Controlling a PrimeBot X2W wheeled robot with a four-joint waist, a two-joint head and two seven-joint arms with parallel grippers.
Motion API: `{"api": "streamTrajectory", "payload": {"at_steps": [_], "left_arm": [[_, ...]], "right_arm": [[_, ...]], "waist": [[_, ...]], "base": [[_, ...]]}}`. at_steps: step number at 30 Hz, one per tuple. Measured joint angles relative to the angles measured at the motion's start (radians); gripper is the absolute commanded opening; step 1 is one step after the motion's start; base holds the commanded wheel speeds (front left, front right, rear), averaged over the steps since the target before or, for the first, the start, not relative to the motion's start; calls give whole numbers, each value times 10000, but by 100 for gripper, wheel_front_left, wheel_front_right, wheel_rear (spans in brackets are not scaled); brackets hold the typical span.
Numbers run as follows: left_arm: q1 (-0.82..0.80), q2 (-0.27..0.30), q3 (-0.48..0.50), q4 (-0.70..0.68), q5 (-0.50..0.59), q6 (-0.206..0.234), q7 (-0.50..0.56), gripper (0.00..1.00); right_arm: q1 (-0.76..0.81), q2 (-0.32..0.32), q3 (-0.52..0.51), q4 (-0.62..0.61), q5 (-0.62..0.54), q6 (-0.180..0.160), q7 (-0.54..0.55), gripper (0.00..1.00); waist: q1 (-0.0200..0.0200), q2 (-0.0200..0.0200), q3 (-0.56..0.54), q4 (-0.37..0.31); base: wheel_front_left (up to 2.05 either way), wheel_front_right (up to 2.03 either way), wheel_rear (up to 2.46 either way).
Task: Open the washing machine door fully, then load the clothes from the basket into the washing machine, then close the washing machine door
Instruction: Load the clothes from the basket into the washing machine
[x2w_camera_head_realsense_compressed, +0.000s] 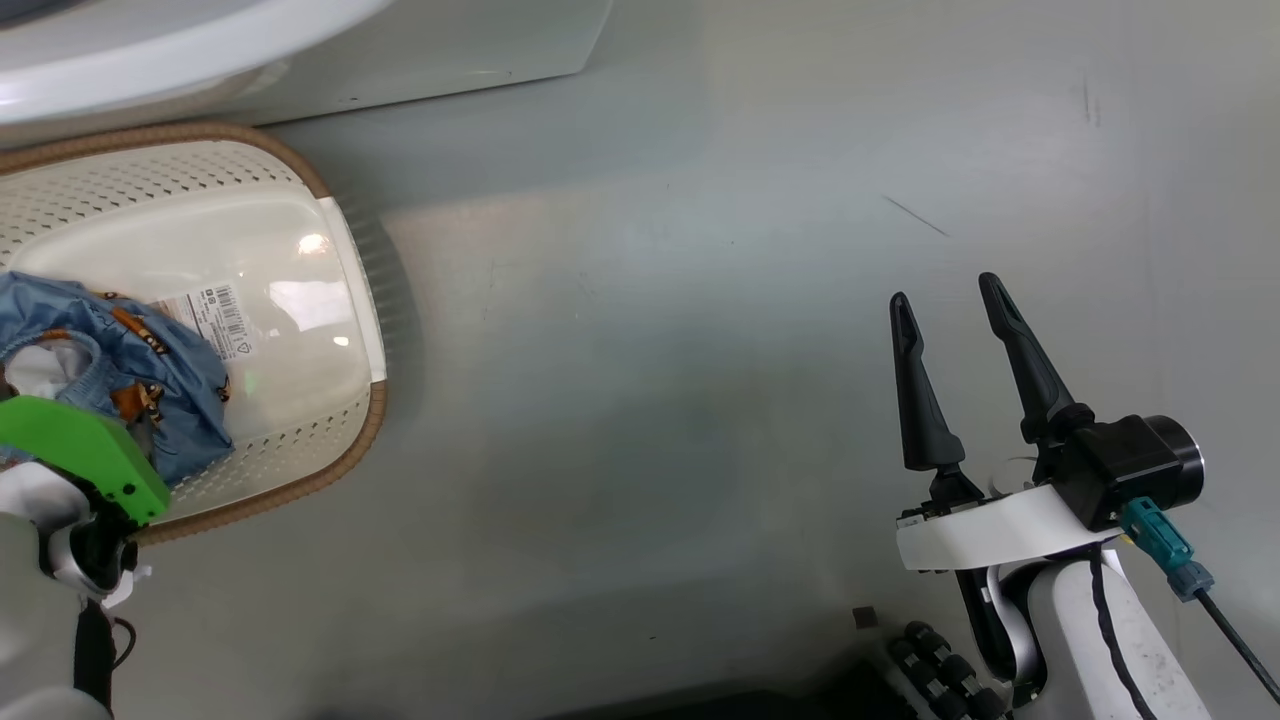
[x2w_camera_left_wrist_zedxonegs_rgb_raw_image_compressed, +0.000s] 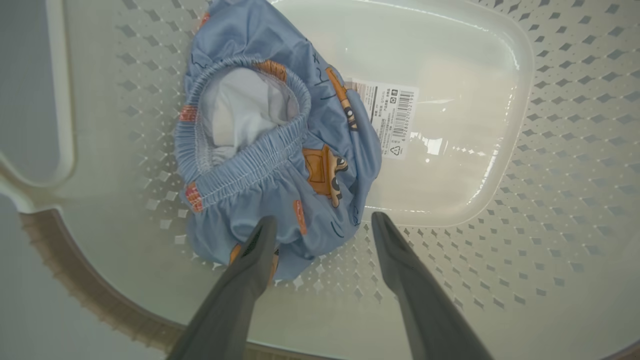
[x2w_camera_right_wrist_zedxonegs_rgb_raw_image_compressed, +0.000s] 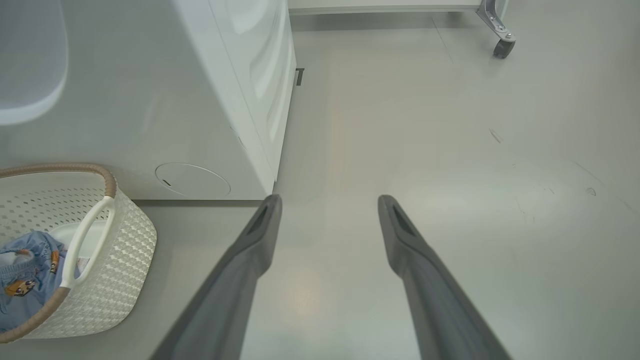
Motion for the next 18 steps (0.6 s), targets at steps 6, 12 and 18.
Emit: {"api": "streamTrajectory", "payload": {"at_steps": [6, 12, 18], "left_arm": [[-474, 50, 12, 272, 0, 180, 98, 100], [-769, 286, 69, 554, 15, 339, 100, 100], [-1133, 297, 104, 704, 15, 341, 96, 100]], "right_arm": [[-102, 0, 4, -125, 0, -92, 0, 100], [-194, 0, 25, -286, 17, -257, 0, 100], [-287, -2, 59, -408, 19, -359, 0, 100]], "waist": [[-1, 0, 507, -45], [-1, 0, 882, -87], [-1, 0, 1258, -118]], "base": [[0, 0, 0], [0, 0, 0], [0, 0, 0]]}}
